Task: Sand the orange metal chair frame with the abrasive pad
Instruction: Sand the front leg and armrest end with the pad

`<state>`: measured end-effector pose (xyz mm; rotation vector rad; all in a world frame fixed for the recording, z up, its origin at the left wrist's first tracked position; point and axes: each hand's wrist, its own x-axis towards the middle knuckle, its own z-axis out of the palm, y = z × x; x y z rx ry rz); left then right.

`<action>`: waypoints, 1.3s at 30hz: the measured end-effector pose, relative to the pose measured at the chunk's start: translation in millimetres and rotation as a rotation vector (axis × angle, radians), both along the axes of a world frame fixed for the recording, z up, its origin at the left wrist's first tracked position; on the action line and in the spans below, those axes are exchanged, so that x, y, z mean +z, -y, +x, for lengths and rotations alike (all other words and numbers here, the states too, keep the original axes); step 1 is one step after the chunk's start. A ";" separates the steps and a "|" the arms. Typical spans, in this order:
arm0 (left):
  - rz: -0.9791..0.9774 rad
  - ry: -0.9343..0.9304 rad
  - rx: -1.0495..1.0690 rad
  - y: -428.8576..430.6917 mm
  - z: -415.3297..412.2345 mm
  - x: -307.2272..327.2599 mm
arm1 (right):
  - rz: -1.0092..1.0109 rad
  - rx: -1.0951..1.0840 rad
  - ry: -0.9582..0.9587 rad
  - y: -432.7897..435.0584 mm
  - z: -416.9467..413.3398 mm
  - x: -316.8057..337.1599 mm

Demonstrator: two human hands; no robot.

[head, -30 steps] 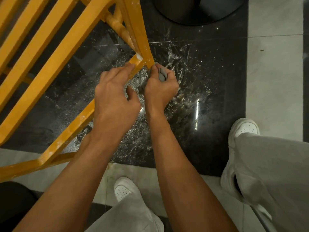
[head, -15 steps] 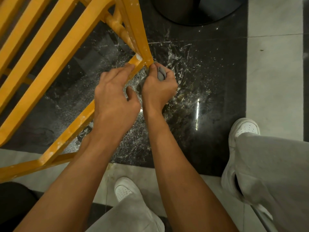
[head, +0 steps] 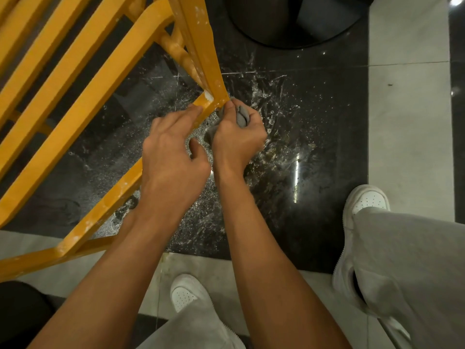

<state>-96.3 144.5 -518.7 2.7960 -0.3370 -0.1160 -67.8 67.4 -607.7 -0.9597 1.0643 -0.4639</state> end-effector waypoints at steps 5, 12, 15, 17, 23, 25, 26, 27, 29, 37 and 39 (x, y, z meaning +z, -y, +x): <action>-0.002 0.003 0.000 0.6 0.1 0.7 | 0.062 0.029 -0.003 1.9 -3.3 -1.3; -0.005 0.007 -0.006 -0.1 0.4 1.0 | 0.025 0.029 0.059 5.5 -4.8 6.9; -0.009 0.007 -0.005 0.3 -0.2 1.4 | 0.063 0.018 0.039 4.7 -2.6 10.4; -0.003 0.012 -0.013 -0.7 0.5 0.7 | 0.015 0.037 0.058 3.2 -1.5 17.6; -0.004 -0.003 -0.008 -0.8 1.3 1.2 | 0.037 0.035 0.023 7.2 -5.0 16.9; -0.008 0.003 -0.010 -1.3 1.5 0.4 | 0.011 0.051 0.046 6.3 -4.4 23.0; -0.009 0.004 -0.013 -1.8 1.8 0.1 | -0.012 0.062 0.058 5.9 -4.5 25.9; -0.010 0.002 -0.014 -2.1 2.1 0.2 | -0.028 0.065 0.062 5.9 -4.8 26.5; -0.014 -0.005 -0.012 -1.4 2.5 0.8 | -0.014 0.061 0.060 6.8 -5.4 24.8; -0.062 -0.018 0.015 0.2 6.0 3.9 | -0.047 0.050 0.078 5.4 -5.5 37.3; -0.100 -0.002 0.042 1.3 6.0 6.6 | 0.001 0.032 0.046 5.6 -5.2 36.8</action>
